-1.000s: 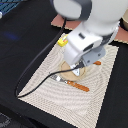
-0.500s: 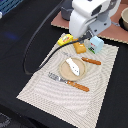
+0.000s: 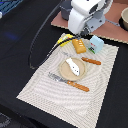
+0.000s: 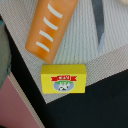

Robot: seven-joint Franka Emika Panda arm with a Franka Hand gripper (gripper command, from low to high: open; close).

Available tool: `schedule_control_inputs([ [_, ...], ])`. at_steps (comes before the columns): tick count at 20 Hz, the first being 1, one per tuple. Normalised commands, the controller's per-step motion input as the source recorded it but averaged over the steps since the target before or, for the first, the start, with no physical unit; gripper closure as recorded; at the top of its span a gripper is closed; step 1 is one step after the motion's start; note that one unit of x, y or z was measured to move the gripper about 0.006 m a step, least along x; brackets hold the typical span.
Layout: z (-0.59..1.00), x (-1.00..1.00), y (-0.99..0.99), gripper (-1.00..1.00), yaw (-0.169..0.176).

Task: Interact with the objects in diverse but meaningful ways.

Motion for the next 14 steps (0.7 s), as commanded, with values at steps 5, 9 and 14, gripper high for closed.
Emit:
schedule_control_inputs([
  [5,-0.36,-0.61,0.28,-1.0,-0.115],
  [9,-0.36,-0.53,0.25,-1.0,-0.068],
  [14,-0.35,-0.4,0.26,-1.0,-0.03],
])
